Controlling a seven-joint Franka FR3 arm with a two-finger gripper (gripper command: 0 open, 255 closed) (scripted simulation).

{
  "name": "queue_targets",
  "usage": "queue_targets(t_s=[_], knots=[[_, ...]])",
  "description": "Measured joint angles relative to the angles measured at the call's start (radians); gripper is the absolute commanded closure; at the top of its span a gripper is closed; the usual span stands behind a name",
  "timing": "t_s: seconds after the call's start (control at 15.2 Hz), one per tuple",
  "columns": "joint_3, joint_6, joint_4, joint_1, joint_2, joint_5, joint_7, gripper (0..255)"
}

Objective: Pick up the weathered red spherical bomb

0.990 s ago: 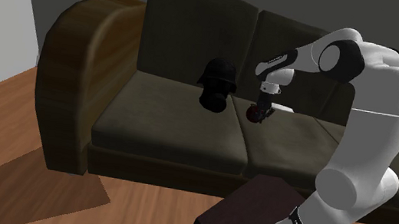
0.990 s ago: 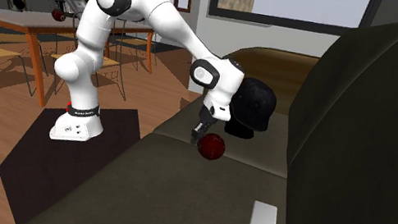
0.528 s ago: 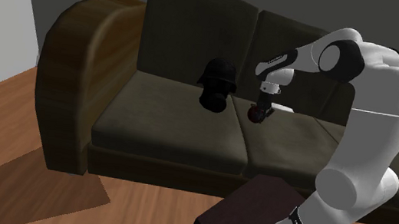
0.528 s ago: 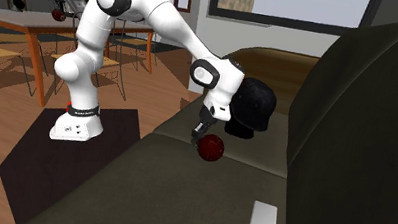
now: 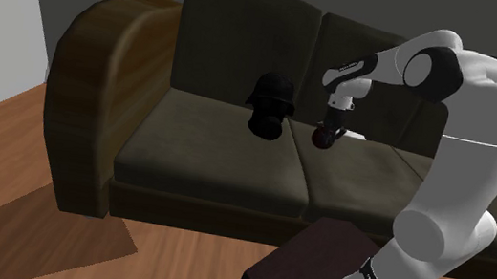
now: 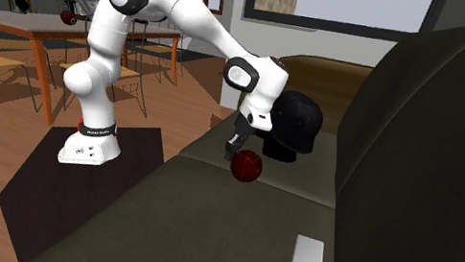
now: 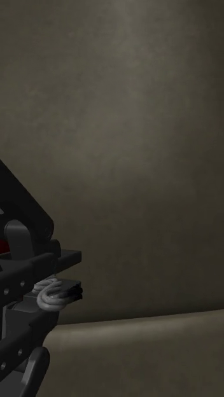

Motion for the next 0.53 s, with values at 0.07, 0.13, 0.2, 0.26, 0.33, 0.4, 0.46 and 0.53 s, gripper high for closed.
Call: queue_targets(t_s=[0.07, 0.13, 0.2, 0.26, 0.33, 0.4, 0.46, 0.53], knots=[[-0.001, -0.010, 0.005, 0.000, -0.006, -0.002, 0.000, 255], [-0.002, -0.024, 0.015, 0.000, -0.010, -0.004, 0.000, 255], [-0.002, -0.036, 0.018, 0.002, -0.019, -0.006, 0.004, 255], [-0.003, -0.047, 0.026, 0.002, -0.023, -0.008, 0.004, 255], [-0.004, -0.059, 0.031, 0.002, -0.030, -0.010, 0.005, 255], [-0.005, -0.071, 0.037, 0.003, -0.036, -0.012, 0.006, 255], [-0.005, -0.085, 0.047, 0.003, -0.040, -0.014, 0.007, 255], [-0.005, -0.091, 0.050, 0.004, -0.044, -0.015, 0.009, 255]])
